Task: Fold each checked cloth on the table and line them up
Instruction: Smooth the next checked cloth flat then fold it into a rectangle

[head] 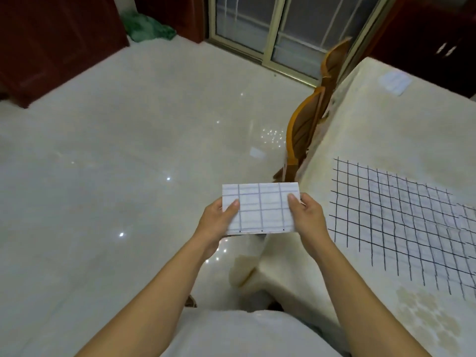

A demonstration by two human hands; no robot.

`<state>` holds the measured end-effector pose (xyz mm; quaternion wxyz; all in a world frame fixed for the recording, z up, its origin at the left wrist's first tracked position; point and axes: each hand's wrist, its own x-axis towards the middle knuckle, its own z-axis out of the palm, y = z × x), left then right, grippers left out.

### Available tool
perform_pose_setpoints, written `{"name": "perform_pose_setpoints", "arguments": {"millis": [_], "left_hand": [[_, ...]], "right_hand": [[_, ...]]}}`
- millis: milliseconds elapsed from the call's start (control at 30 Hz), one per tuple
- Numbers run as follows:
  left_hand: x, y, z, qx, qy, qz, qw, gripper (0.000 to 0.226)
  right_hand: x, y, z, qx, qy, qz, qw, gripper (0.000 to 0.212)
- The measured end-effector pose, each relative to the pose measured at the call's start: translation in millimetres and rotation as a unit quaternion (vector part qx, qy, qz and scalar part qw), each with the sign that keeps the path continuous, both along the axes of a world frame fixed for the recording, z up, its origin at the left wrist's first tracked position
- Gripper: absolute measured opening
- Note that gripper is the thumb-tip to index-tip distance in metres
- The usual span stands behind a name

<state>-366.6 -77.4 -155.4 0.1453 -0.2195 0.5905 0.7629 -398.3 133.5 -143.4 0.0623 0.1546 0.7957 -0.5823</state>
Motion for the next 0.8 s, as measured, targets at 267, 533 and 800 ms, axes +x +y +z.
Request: {"name": "perform_pose_setpoints", "arguments": {"millis": [267,533,800], "left_hand": [[-23,-108,18,-0.032,0.032,-0.003,0.999,0.026],[-69,-155,30,-0.084,0.089,0.013,0.992,0.024],[-161,-192,25,-0.139,0.084,0.025,0.986,0.018]], "right_hand": [[-15,-112,15,0.014,0.018,0.062,0.998,0.032],[-71,-148,27,0.008,0.044,0.064,0.997,0.021],[-162,-196,3,-0.047,0.067,0.077,0.994,0.013]]}}
